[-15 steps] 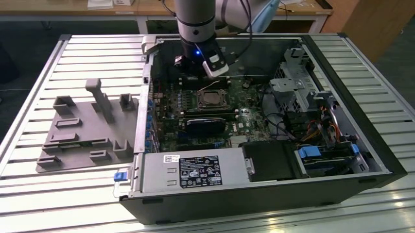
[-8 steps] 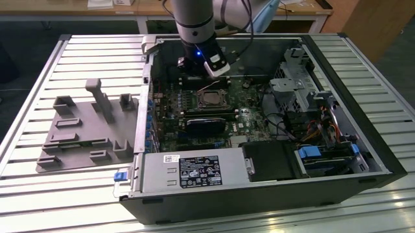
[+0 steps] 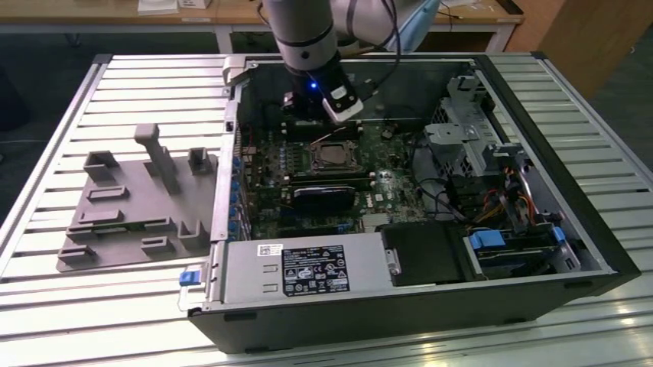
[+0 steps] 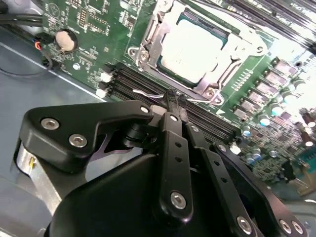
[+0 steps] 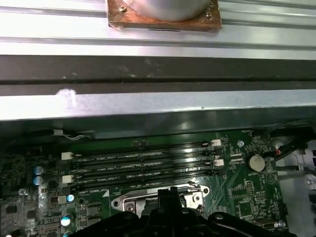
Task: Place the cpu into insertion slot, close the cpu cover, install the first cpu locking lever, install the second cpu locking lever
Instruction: 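Install the first cpu locking lever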
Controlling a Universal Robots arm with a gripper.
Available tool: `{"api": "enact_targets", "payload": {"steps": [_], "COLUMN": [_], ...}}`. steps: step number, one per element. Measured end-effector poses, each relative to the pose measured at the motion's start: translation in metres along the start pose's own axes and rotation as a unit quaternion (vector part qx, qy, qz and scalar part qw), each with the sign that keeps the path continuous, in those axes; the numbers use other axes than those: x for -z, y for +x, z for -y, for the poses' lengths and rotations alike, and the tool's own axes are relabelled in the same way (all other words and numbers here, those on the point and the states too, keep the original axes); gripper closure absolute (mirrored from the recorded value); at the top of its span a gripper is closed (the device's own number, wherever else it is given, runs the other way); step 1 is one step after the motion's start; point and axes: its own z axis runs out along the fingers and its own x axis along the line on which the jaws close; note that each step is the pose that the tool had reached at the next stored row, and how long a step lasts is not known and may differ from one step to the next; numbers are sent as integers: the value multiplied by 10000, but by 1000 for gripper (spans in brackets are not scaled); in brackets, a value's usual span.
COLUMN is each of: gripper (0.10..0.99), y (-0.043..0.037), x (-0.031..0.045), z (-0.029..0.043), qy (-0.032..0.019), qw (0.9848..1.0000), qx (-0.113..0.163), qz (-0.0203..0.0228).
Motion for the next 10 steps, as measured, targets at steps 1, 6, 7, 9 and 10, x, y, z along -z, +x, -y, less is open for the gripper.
{"api": "enact_targets", "payload": {"steps": [1, 6, 7, 9, 10], "gripper": [984, 984, 984, 984, 984], "y": [1, 8, 9, 9, 9], "x": [-5, -36, -41, -52, -58], "z": [1, 8, 8, 9, 9], "qy": [6, 55, 65, 86, 95], "qw": [10000, 9996, 9995, 9991, 9989], "qx": [-29, -256, -299, -396, -441], "qz": [13, 70, 80, 102, 112]}}
